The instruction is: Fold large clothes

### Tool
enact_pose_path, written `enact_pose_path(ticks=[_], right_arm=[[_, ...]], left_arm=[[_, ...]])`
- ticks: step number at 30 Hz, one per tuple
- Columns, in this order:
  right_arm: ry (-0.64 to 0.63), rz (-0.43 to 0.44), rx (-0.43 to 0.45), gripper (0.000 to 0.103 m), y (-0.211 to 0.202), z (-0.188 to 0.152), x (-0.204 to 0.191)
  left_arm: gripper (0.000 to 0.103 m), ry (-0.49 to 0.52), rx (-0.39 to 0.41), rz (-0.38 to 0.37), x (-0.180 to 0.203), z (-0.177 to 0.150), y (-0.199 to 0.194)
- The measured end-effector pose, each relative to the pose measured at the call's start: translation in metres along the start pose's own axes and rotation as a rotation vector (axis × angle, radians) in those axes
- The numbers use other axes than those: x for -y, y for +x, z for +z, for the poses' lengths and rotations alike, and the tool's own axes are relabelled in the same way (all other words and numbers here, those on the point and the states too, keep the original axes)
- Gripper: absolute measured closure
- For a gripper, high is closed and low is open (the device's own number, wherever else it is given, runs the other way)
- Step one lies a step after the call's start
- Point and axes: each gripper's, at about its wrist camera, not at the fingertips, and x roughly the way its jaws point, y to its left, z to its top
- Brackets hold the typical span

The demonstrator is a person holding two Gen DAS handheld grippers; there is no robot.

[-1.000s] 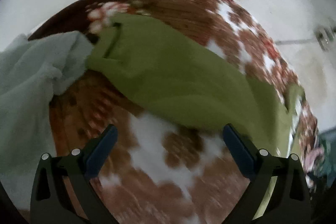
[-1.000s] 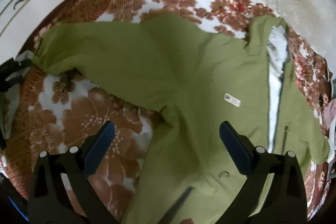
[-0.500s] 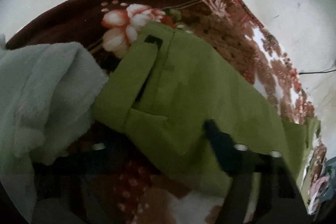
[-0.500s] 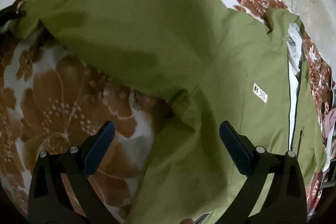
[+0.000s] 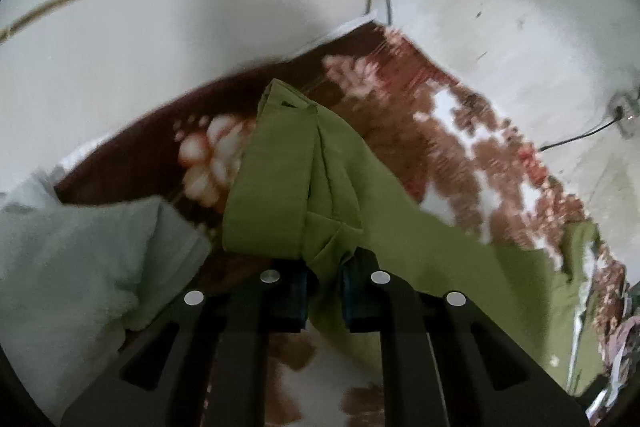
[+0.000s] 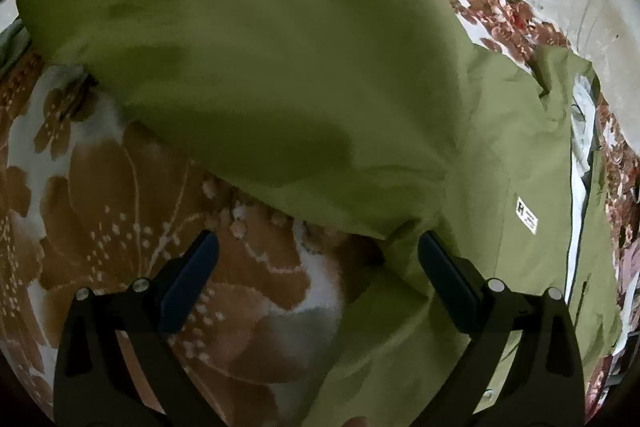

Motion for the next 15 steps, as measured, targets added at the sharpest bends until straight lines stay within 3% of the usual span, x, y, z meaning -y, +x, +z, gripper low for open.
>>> enact_pose_path(ticks=[6, 15], right_arm=[[0.025, 0.044, -0.008, 0.005, 0.007, -0.002, 0.002], [-0.011, 0.093, 0.033, 0.005, 0.010, -0.008, 0.005]], left_arm=[[0.093, 0.035, 0.044, -0.049, 0.053, 0.016, -0.043], [0.093, 0.177, 0.109, -0.090, 0.179, 0.013, -0.106]])
